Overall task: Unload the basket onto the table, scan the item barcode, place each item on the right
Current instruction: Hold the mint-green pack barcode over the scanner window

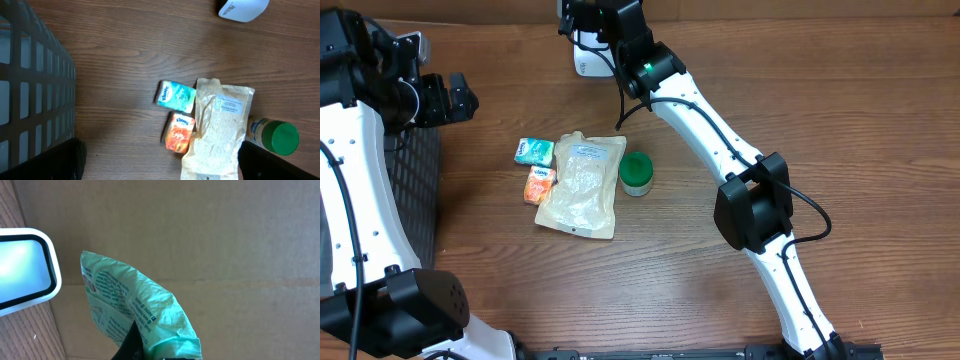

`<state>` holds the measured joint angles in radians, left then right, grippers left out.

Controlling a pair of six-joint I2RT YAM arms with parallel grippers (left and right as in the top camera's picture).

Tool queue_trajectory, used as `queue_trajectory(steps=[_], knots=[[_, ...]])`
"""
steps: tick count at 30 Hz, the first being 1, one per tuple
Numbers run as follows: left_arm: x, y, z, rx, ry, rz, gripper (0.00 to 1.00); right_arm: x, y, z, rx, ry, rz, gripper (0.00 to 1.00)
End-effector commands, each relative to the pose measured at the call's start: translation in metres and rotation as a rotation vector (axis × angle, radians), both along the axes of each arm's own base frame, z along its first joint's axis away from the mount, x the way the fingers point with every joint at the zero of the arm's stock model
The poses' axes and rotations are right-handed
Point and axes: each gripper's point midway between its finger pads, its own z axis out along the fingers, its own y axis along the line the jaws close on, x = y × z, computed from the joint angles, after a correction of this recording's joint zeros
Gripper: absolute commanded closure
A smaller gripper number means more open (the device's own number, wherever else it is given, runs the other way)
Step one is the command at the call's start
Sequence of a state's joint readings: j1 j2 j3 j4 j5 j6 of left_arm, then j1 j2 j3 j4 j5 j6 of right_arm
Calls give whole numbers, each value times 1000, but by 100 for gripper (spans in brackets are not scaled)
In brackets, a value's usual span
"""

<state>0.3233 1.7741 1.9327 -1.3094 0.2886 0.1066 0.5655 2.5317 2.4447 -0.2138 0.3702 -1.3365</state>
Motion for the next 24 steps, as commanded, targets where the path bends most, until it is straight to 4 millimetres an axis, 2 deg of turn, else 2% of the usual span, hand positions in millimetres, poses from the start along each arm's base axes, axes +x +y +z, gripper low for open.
queue_trajectory(steps=[1,11,24], knots=[[-2,-1,17,5,-47,6,0,-1,3,6,10,-15,6,96],[-2,-1,17,5,-47,6,0,-2,6,3,8,-4,23,96],[-2,-1,17,5,-47,6,0,1,23,-41,-4,50,91,96]])
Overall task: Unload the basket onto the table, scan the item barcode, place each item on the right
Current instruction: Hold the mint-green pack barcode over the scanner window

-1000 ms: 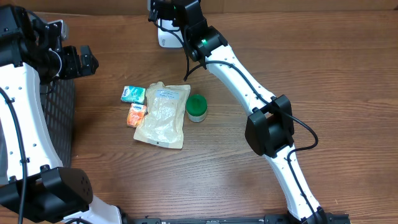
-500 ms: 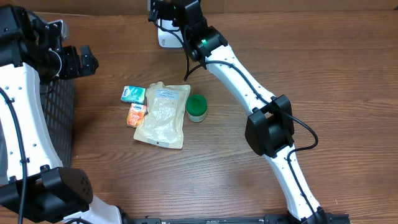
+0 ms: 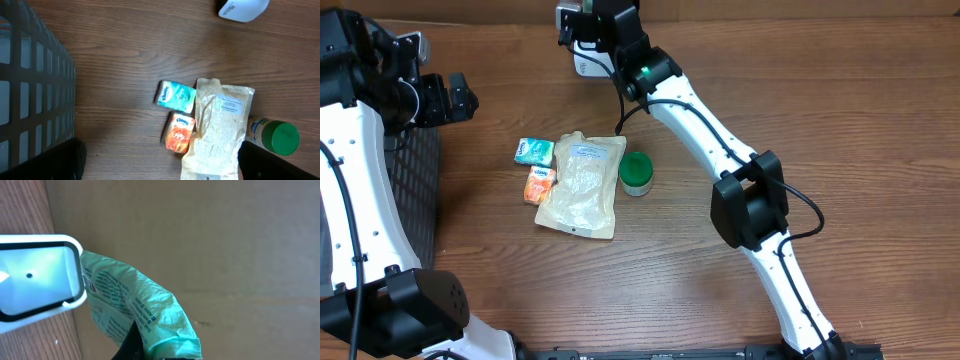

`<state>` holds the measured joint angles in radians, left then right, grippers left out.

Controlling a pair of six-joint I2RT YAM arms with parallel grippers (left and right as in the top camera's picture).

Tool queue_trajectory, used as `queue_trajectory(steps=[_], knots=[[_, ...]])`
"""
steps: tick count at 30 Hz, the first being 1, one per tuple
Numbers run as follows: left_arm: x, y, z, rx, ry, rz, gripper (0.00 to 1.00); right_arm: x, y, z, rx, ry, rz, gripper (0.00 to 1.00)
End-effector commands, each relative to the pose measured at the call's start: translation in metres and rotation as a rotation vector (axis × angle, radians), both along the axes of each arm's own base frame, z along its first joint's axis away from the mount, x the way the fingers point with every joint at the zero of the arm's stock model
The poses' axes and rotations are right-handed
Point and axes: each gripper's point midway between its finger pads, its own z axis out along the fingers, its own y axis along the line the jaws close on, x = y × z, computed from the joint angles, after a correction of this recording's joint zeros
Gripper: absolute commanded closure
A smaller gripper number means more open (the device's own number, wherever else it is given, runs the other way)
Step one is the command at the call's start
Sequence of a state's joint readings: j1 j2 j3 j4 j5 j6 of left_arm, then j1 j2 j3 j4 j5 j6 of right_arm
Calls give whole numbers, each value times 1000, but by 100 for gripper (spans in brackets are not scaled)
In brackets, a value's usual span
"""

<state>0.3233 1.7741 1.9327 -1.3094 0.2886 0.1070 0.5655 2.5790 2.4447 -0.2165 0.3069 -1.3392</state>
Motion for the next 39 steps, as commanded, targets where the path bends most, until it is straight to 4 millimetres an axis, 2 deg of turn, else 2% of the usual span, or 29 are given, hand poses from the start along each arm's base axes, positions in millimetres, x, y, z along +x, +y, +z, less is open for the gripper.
queue_trajectory(steps=[1,4,7,13,15,21,26,39], knots=[[-2,-1,17,4,-47,6,1,0,11,-13,10,8,37,96],[-2,-1,17,4,-47,6,0,2,13,-13,18,-4,42,96],[-2,-1,17,4,-47,6,1,4,14,-2,34,-46,40,96],[-2,-1,17,5,-47,7,0,6,13,2,-100,-104,71,96],[-2,-1,17,4,-47,6,1,6,13,1,-100,-101,70,96],[-2,-1,17,4,-47,6,1,4,12,-19,-130,-46,75,96],[-2,-1,17,4,-47,6,0,4,12,-19,-129,-48,75,96],[-2,-1,17,5,-47,7,0,8,14,11,-77,-159,34,96]])
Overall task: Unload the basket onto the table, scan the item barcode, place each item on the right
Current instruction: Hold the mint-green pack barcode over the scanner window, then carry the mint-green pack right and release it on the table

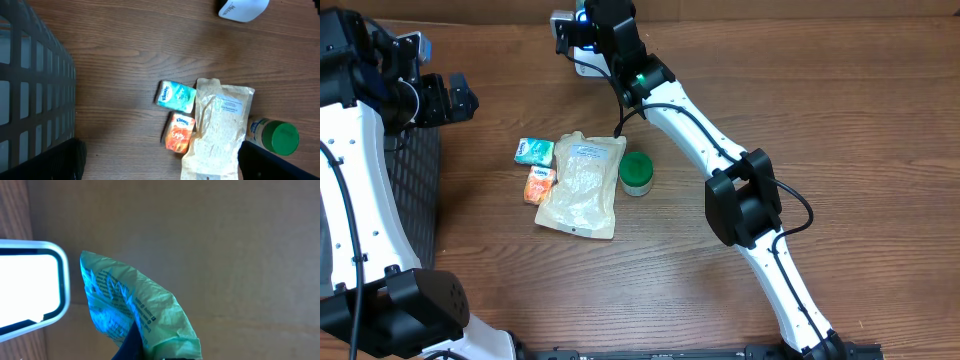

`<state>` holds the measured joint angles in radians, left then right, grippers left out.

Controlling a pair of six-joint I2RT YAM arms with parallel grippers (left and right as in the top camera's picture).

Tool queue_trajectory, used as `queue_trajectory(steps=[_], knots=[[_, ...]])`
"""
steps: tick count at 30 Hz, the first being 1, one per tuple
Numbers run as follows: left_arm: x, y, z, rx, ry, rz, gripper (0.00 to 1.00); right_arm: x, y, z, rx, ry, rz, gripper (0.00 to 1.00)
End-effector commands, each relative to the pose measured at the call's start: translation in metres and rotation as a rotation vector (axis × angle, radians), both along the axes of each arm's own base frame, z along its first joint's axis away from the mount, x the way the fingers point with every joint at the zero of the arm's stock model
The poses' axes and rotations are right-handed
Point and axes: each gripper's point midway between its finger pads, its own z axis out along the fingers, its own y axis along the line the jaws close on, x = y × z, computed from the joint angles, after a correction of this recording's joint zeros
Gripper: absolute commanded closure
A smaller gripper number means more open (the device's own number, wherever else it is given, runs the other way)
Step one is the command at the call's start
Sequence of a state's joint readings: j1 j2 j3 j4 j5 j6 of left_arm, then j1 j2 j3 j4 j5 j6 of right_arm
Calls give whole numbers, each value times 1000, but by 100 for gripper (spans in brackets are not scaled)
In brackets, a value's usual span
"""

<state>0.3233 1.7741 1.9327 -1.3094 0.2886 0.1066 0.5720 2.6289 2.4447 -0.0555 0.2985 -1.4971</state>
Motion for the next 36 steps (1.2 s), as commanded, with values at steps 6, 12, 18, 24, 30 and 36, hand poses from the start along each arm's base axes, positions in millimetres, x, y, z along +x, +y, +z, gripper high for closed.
queue_trajectory(steps=[6,12,18,24,30,36], knots=[[-2,-1,17,5,-47,6,0,-4,7,11,51,-15,0,96],[-2,-1,17,5,-47,6,1,-13,8,50,288,20,-9,96],[-2,-1,17,5,-47,6,1,-35,-29,132,776,116,-140,96],[-2,-1,17,5,-47,6,0,-90,-102,167,1167,399,-412,96],[-2,-1,17,5,-47,6,0,-167,-181,158,1346,782,-663,96],[-2,-1,17,5,-47,6,0,-201,-273,120,1475,999,-993,96]])
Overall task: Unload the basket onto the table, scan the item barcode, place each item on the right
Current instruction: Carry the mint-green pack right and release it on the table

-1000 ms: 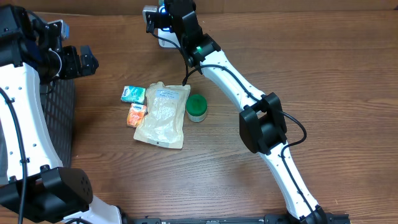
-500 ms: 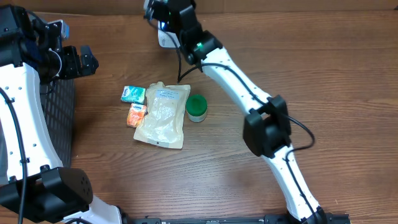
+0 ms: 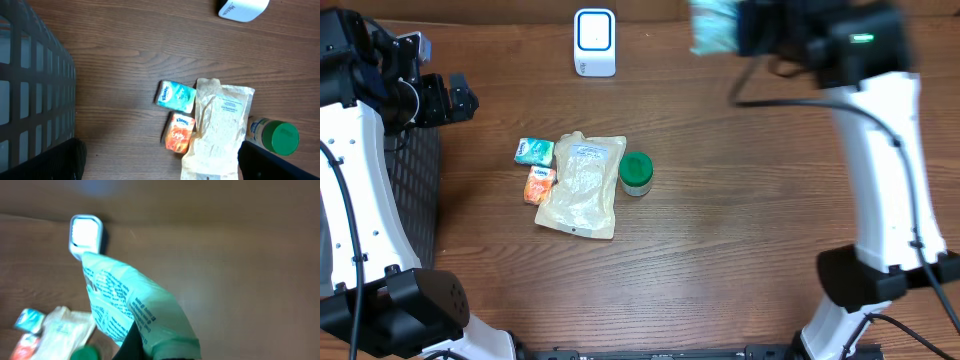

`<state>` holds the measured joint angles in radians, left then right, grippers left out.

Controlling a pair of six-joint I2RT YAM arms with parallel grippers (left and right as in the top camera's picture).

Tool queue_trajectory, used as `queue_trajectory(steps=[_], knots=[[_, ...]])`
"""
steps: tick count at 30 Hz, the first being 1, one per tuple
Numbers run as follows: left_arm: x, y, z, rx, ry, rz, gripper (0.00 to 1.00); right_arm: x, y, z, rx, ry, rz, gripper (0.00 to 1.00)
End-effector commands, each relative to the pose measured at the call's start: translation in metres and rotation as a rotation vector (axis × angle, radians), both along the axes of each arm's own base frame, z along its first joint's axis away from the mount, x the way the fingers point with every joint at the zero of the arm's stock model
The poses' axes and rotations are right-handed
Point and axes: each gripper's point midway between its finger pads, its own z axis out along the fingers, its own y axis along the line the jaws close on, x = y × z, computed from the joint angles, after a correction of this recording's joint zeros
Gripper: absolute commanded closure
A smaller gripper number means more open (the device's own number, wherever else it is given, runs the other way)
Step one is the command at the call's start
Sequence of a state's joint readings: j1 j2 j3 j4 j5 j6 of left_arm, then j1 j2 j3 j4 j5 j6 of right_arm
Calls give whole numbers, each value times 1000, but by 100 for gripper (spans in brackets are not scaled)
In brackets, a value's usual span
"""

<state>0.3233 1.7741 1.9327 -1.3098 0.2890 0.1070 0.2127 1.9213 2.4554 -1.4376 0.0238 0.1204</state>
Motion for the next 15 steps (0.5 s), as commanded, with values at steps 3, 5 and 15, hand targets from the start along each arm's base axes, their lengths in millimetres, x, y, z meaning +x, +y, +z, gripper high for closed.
queue_trajectory(steps=[3,5,15], knots=[[-2,-1,17,5,-47,7,0,-4,-58,-47,189,233,-212,96],[-2,-1,17,5,-47,7,1,-5,-89,-70,195,300,-294,96],[-2,-1,17,5,-47,7,0,-15,-167,-199,297,521,-578,96]])
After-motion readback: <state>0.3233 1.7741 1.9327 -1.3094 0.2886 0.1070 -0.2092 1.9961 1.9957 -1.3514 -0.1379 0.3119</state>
